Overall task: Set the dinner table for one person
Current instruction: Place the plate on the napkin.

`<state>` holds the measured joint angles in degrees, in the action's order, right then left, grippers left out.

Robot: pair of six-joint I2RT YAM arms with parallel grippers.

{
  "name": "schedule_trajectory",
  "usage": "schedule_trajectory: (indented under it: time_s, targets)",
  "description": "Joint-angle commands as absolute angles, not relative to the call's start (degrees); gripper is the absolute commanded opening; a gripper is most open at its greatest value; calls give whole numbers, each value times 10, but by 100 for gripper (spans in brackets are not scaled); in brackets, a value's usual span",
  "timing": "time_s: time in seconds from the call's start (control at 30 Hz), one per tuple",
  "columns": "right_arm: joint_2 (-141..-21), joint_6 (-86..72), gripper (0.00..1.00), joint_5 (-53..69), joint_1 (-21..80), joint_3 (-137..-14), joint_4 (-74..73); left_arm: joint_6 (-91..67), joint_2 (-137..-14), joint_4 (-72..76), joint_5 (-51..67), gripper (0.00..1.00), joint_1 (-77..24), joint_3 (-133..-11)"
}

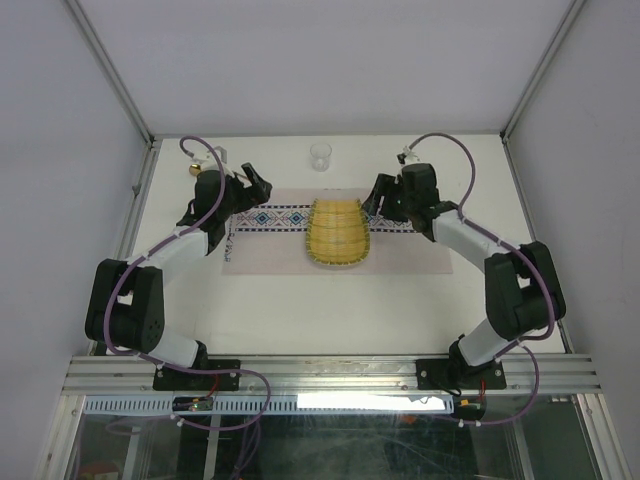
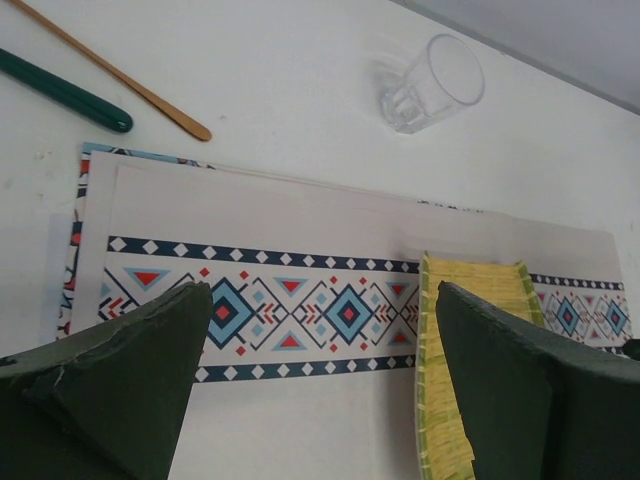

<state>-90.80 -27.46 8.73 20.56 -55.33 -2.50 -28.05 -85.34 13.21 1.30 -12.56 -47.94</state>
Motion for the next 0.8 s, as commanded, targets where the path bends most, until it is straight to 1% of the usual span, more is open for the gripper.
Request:
schedule_trajectory:
  time_s: [0.0,0.13,0.3,0.57,0.77]
  targets:
    - [-868,-185,66,61,207,-612,-62,-272,-836,130,-38,99,-108,-501]
    - [-871,-154,66,79,207,-652,-92,-308,-861,133,-10,99,-68,-515]
    - [-876,-148,65,64,207,-688,-109,-351,-873,140,20,99,-15,-523]
    - [-879,-132,64,92,209,-733,-137,-413,-880,190,62,99,22,-501]
    - [-864,-127,64,85,209,-734,-153,-424,-890,201,79,99,28,-498]
